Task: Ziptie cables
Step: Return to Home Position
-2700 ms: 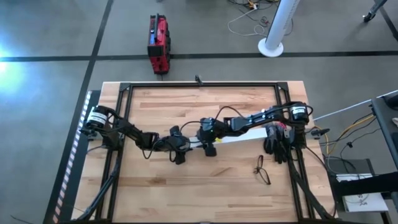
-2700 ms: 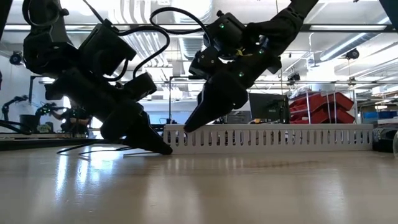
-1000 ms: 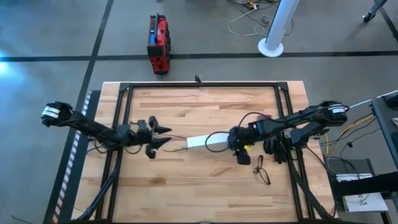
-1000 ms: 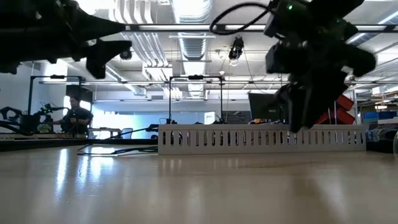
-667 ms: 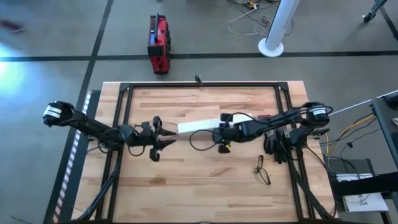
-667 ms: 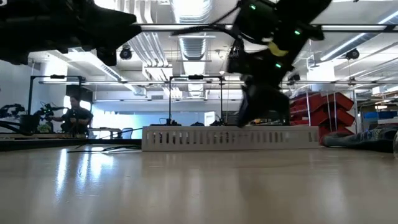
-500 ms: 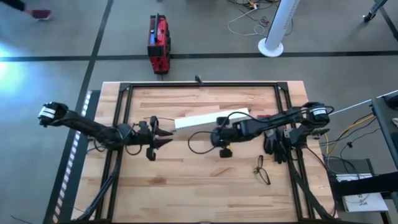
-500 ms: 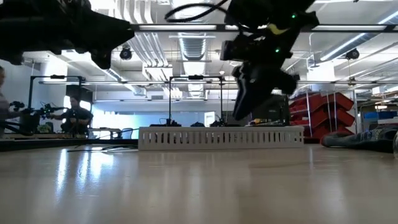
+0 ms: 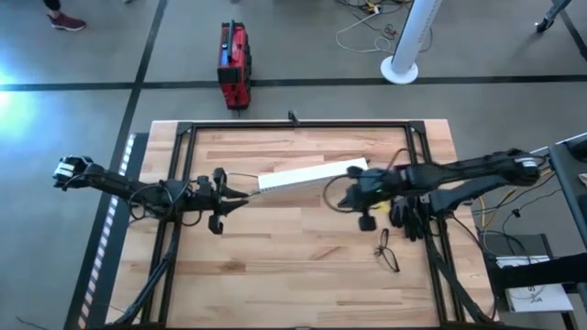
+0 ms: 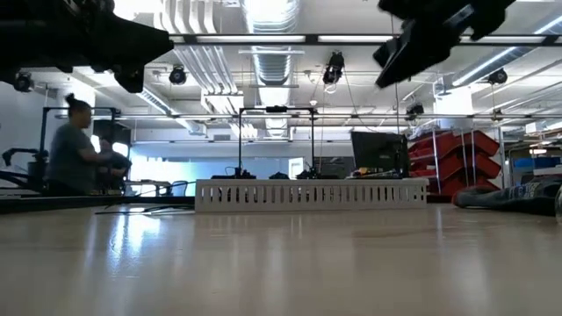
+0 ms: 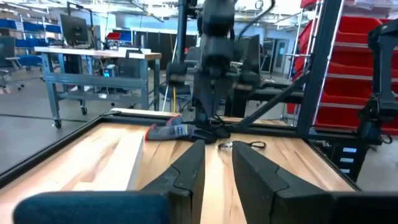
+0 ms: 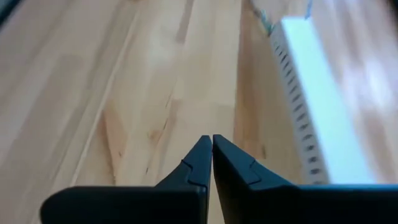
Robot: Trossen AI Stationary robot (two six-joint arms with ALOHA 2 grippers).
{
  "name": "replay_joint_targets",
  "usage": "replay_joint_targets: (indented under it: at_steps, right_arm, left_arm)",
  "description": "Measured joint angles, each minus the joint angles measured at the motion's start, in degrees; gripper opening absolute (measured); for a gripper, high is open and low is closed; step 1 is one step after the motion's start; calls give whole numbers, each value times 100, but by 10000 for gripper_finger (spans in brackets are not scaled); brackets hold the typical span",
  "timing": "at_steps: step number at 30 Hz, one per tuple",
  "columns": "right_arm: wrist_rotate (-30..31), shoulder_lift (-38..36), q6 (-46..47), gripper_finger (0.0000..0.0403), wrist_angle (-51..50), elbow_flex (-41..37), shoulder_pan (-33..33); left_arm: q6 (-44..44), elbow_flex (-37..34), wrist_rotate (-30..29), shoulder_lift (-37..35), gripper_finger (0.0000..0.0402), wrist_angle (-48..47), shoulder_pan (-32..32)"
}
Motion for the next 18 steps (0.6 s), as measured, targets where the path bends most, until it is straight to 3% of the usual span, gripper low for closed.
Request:
replay_joint_targets:
  at_steps: [4, 10, 16, 18]
  right_arm:
    - [16, -867, -61, 3, -233, -75, 0]
    - [-44, -2428, -389, 1, 312, -808, -2]
    - [-61, -3839, 354, 2, 2827, -2450, -334]
    - [-72, -4141, 680, 1, 3175, -2904, -558]
  left_arm:
    - [-122, 0, -1, -106, 69, -99, 12]
    - [-267, -61, -1, -1377, 75, -936, 12]
    - [-245, -310, -5, -2600, 71, -1353, 13]
    - [-245, -402, -4, -2933, 69, -1477, 12]
